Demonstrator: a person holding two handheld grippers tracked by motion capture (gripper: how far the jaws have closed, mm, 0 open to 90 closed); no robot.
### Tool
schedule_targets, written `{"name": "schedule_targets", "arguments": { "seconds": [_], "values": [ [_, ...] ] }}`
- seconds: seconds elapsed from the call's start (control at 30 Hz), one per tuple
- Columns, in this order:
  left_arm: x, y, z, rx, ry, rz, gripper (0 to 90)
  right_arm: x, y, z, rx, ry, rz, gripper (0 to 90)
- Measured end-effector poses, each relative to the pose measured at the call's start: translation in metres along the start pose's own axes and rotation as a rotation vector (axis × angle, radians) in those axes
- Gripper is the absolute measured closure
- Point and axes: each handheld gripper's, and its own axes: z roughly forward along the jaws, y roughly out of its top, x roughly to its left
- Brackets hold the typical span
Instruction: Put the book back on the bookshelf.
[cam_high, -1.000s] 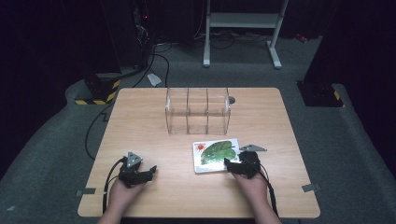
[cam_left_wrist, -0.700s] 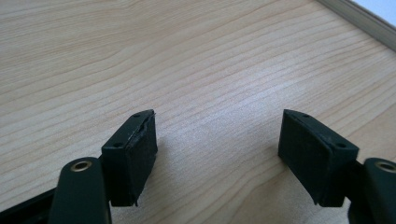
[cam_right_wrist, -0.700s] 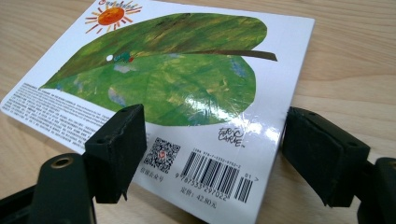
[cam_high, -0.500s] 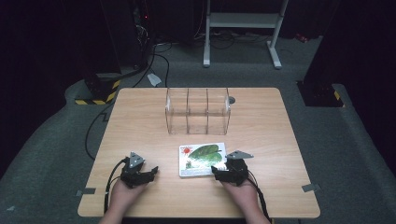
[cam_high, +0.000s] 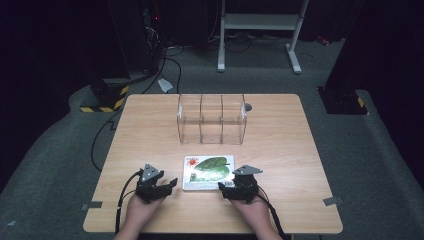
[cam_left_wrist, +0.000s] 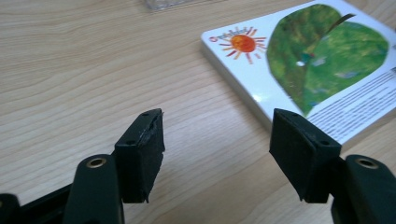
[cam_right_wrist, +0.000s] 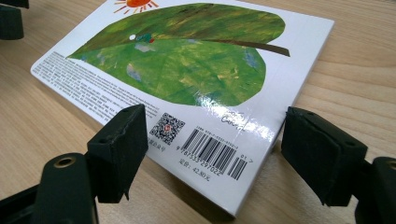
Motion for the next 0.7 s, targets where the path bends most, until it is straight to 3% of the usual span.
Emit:
{"name": "schedule_targets", "arguments": {
  "seconds": [0.17,0.37,0.53,0.7],
  "values": [
    [-0.009,0.001,0.004,-0.014,-0.052,-0.022,36.0,0.004,-0.001,0.001,-0.004,0.005,-0.010,22.7],
    [-0.021,0.005,0.017,-0.005,-0.120,-0.088,37.0,0.006,-0.001,0.001,-0.011,0.005,-0.021,22.6],
    [-0.026,0.006,0.027,0.043,-0.105,-0.074,36.9,0.009,-0.002,0.002,-0.009,0.016,-0.017,22.6],
    [-0.025,0.006,0.026,0.049,-0.101,-0.065,38.0,0.014,-0.003,0.002,-0.007,0.010,-0.031,22.5]
  ]
}}
